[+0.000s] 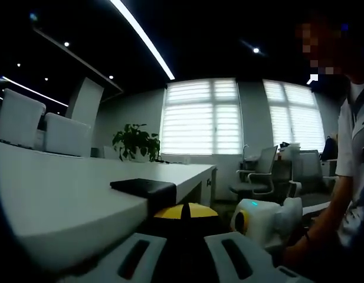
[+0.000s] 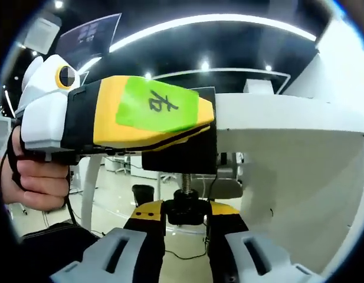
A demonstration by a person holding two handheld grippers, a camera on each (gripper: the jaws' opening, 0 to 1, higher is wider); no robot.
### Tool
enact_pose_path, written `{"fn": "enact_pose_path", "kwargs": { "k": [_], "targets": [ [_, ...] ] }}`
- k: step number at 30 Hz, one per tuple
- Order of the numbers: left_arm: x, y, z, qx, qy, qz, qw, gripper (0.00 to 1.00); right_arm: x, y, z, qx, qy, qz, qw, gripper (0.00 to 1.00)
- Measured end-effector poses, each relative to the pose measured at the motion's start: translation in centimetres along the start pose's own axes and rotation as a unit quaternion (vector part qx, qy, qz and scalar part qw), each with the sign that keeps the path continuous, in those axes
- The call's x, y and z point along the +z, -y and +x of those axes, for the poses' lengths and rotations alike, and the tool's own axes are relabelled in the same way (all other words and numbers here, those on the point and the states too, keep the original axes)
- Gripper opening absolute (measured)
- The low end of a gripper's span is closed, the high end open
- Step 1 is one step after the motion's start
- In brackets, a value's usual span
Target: Clamp the fixed fixture on the desktop, loosen the retaining clip, secure it to the edge of the desk, and tighten the retaining clip.
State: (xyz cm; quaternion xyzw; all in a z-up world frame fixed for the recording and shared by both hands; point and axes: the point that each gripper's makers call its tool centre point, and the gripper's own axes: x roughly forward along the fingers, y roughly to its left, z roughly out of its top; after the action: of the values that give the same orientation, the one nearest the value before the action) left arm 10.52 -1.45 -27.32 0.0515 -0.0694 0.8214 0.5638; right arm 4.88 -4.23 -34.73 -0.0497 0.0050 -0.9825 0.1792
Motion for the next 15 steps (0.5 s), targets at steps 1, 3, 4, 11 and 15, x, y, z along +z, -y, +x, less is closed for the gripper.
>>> {"fn": "enact_pose_path", "kwargs": {
  "k": [1,3,4,11,15],
  "targets": [
    [0.0,0.0,0.0,0.0,0.0,0.0,1.0,0.01,0.0,0.0,0.0,0.008,-0.001,0.004,1.0,0.25],
    [0.0,0.2,0.0,0.0,0.0,0.0,1.0,0.01,0.0,-0.2,-0.1,0.029,-0.001,-0.005,0.9996,0.24],
    [0.0,0.2,0.0,0.0,0.0,0.0,1.0,0.01,0.0,-0.3,-0.1,0.038,0.0,-0.005,0.9993,0.24],
    [0.0,0.1,0.0,-0.001,0.001,-0.002,1.0,0.01,-0.1,-1.4,0.1,0.158,-0.005,-0.01,0.9874,0.24],
    [-0.1,0.1,0.0,-0.002,0.0,-0.002,1.0,0.01,-0.1,-1.6,0.0,0.213,-0.01,-0.015,0.9768,0.24]
  ]
}}
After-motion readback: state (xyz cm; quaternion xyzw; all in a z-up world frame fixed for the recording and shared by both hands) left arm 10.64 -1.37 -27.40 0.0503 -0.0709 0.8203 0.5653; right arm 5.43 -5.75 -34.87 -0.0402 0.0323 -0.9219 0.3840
